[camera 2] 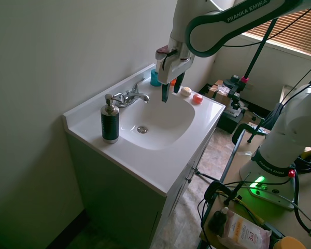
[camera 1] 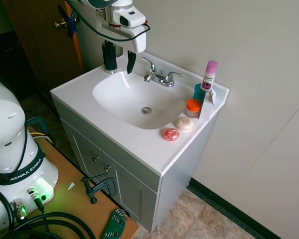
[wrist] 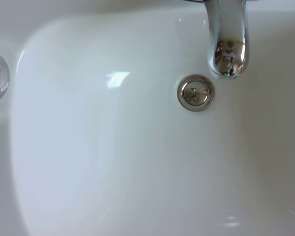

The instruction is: Turn on the cold water

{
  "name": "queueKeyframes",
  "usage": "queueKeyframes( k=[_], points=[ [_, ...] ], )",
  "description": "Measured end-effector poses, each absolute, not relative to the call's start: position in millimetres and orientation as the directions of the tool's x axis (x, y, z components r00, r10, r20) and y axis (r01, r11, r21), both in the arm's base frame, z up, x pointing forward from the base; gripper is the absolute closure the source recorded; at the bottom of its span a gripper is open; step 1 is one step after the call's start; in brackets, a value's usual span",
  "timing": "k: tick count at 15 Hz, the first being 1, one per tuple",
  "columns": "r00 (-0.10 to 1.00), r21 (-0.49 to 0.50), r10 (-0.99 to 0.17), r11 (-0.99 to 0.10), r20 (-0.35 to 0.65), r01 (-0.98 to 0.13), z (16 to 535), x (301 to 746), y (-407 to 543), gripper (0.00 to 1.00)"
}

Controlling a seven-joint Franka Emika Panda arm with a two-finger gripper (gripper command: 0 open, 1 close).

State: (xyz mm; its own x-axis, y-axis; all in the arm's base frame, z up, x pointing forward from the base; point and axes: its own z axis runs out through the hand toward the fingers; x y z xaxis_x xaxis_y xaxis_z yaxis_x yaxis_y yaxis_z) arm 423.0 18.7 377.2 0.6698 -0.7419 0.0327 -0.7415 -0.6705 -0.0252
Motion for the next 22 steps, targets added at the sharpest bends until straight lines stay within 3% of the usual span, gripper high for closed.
queueKeyframes(
  k=[4,10,15,22],
  points=[
    [0.641,-0.038,-0.766,-0.643,0.05,-0.765,375.3,427.2,7.2,0.0],
    [0.439,-0.159,-0.861,-0.486,0.258,-0.859,328.5,500.0,-63.9,0.0],
    [0.35,-0.233,-0.861,-0.45,0.368,-0.862,318.5,554.3,-83.6,0.0],
    [0.302,-0.253,-0.845,-0.44,0.441,-0.862,301.2,582.5,-114.7,0.0]
  ],
)
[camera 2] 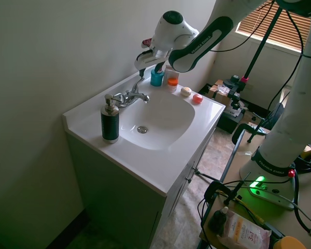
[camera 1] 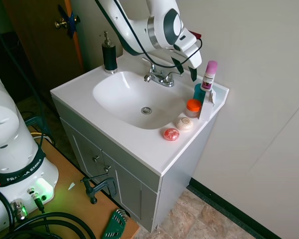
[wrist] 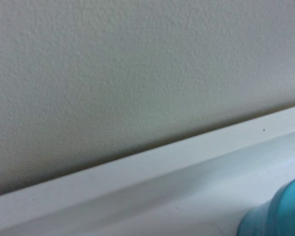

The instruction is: Turn on the cold water

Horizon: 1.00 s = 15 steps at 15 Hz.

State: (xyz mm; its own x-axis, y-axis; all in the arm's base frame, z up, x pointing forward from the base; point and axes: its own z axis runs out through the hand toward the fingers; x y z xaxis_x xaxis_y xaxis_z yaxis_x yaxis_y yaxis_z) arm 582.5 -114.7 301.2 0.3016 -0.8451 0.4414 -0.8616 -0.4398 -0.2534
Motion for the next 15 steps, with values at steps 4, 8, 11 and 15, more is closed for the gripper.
queueKeyframes(
  k=[4,8,11,15],
  points=[
    [0.309,-0.253,-0.855,-0.436,0.418,-0.864,287.1,589.5,-103.7,0.0],
    [0.288,-0.251,-0.883,-0.394,0.372,-0.884,284.7,582.9,-96.7,0.0],
    [0.3,-0.232,-0.896,-0.384,0.327,-0.894,286.3,556.6,-101.6,0.0],
    [0.369,-0.187,-0.898,-0.416,0.24,-0.89,300.1,518.9,-79.9,0.0]
  ],
)
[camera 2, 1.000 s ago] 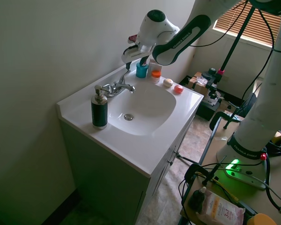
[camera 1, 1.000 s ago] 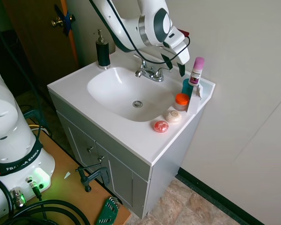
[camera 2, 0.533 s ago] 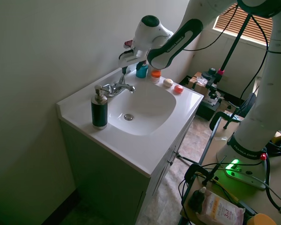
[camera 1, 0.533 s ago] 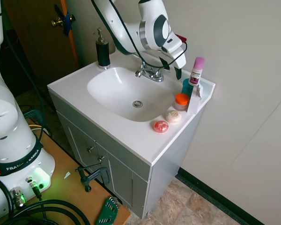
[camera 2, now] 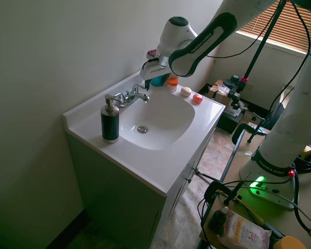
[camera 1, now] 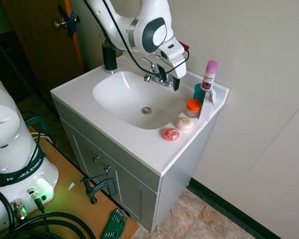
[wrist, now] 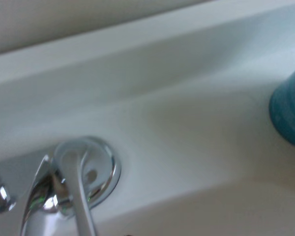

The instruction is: Turn on the cold water

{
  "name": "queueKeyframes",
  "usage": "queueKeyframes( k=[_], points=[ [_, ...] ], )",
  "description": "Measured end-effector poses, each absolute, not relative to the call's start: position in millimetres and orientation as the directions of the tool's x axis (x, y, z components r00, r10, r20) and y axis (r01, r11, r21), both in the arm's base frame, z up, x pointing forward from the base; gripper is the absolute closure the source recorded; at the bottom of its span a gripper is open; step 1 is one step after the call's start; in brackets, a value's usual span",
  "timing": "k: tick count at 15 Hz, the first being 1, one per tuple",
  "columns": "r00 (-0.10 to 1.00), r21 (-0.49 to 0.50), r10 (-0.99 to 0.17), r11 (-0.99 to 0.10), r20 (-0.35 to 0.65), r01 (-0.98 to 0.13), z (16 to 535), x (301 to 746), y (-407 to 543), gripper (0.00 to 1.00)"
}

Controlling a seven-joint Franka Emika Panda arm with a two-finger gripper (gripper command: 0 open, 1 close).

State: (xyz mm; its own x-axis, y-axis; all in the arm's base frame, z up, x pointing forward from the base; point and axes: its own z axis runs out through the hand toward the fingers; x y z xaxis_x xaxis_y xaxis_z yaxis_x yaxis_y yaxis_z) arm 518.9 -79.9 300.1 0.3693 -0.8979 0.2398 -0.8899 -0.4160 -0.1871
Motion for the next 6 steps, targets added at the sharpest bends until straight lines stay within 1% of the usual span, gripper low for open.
queueKeyframes(
  k=[3,6],
  points=[
    [0.441,-0.145,-0.883,-0.463,0.16,-0.874,324.1,494.5,-45.9,0.0],
    [0.506,-0.086,-0.861,-0.509,0.059,-0.856,346.6,471.6,-28.0,0.0]
  ],
)
